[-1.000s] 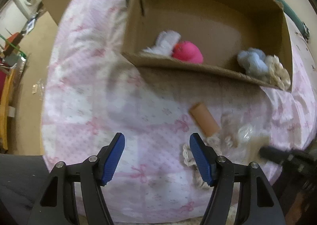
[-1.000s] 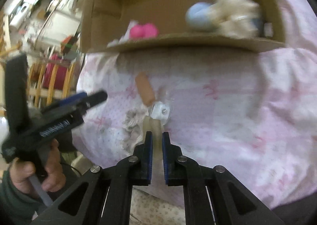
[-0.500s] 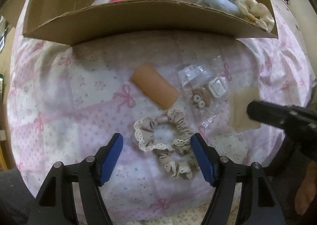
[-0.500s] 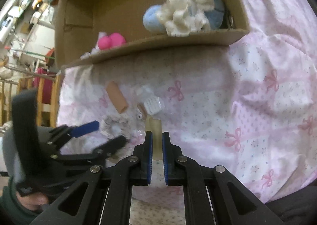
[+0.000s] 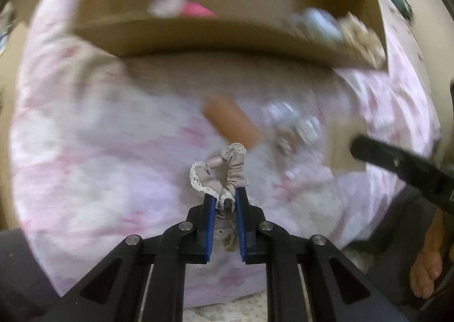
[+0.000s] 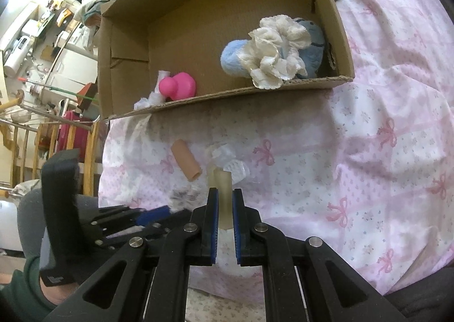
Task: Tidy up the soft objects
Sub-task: 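Grasp the beige lace scrunchie with the left gripper while the right gripper grasps the small beige piece, then carry the lace scrunchie and beige piece over the box with both grippers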
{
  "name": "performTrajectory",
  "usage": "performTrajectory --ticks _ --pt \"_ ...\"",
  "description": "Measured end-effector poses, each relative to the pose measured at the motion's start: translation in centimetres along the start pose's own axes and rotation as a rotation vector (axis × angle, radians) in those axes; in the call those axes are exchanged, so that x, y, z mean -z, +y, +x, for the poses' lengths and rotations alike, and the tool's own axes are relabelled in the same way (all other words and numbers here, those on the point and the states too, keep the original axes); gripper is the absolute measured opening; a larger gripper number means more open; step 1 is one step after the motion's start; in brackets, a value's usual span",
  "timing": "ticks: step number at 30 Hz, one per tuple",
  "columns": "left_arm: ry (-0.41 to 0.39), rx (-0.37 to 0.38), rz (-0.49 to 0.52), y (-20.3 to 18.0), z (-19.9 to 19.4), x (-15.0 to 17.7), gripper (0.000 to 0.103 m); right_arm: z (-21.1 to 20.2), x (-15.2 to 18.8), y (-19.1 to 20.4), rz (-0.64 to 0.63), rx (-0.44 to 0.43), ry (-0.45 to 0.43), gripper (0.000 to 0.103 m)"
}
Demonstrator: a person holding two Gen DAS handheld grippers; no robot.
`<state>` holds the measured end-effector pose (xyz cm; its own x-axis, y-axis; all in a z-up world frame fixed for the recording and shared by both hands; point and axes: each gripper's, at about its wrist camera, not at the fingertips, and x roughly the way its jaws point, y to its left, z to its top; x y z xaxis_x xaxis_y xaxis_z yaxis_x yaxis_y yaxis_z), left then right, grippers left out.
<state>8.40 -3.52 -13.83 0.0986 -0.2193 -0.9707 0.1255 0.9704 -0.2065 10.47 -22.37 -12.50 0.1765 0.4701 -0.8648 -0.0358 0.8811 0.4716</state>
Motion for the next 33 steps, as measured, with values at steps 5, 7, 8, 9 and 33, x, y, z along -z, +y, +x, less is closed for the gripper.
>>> performTrajectory --ticks 5,7,8,9,33 --pt "-0.09 -0.045 -0.09 2.2 -2.6 0.0 0.013 -0.3 0.1 0.5 -0.007 -0.017 -0.017 0.011" --pt "-0.106 -0.06 -0.12 3.4 -3.1 -0.6 0.013 -0.3 0.2 0.7 -0.017 -0.014 -0.018 0.011" --pt "-0.109 -0.065 -0.127 3.8 -3.3 -0.6 0.013 -0.1 0.2 0.8 -0.025 -0.011 -0.015 0.011" --pt "-0.115 -0.073 -0.134 4.1 -3.5 -0.5 0.013 0.0 0.2 1.0 -0.032 -0.008 -0.011 0.011" --pt "-0.431 -0.231 -0.155 3.3 -9.3 0.0 0.013 -5.2 0.4 4.1 -0.167 -0.161 -0.259 0.011"
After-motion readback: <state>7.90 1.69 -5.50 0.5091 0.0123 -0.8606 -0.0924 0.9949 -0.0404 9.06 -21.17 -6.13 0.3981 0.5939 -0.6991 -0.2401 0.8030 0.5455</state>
